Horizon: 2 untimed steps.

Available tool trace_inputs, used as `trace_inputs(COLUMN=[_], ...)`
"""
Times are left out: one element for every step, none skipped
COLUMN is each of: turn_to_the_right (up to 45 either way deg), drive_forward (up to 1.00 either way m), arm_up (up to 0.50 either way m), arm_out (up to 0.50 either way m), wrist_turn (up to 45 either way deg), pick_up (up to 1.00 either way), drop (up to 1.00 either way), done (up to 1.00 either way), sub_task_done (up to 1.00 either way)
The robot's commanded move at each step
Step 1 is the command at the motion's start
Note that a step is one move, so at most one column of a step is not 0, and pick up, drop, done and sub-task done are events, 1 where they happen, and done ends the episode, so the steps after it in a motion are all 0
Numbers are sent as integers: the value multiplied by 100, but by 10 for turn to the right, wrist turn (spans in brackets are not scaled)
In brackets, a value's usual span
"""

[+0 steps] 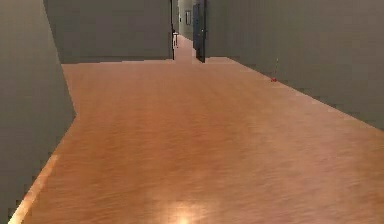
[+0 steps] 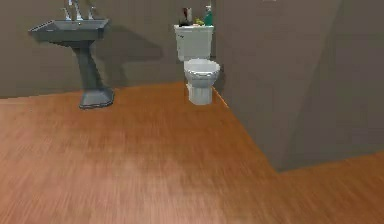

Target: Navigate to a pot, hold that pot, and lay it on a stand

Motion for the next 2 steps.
trace_inputs(turn_to_the_right=[0,0], drive_forward=[100,100], arm_up=[0,0], arm_out=[0,0], wrist_turn=[0,0], pick_up=[0,0], drop=[0,0], done=[0,0], sub_task_done=[0,0])
